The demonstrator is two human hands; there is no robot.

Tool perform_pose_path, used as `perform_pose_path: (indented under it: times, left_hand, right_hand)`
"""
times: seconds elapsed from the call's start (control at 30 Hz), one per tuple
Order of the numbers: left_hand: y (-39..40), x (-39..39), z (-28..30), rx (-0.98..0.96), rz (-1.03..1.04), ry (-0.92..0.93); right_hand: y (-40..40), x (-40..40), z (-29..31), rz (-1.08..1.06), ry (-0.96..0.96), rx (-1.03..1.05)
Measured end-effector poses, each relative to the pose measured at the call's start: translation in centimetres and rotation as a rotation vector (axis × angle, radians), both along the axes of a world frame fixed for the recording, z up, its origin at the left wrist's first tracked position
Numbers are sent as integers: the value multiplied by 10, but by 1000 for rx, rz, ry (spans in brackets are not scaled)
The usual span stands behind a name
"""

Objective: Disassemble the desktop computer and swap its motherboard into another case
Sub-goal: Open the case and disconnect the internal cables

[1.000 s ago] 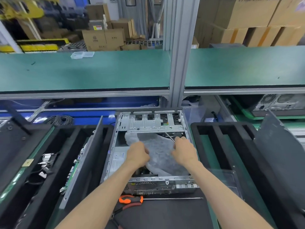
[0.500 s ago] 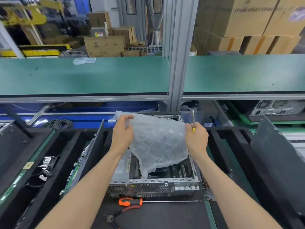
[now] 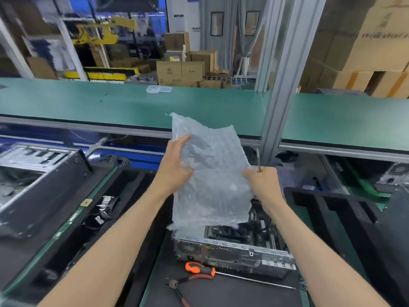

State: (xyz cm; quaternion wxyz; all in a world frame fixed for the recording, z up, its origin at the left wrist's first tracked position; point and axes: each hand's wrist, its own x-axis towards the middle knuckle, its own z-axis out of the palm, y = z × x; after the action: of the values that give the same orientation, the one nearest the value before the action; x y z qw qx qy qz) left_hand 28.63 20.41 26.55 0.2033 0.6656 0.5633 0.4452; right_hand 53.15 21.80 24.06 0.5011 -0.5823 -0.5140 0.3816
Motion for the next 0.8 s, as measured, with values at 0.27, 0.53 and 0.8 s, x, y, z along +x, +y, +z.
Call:
perform_pose_path:
  times: [0.27, 0.53, 0.8]
  left_hand:
    - [-41, -89, 1, -9, 206, -141]
    - [-127, -191, -23, -24, 436, -168]
    - [-228, -268, -60, -102, 721, -146]
  right_hand:
    - [-12, -90, 10, 130, -142, 198]
    - [-31, -201, 3, 347, -344, 150]
    - [-87, -313, -14, 583, -600, 163]
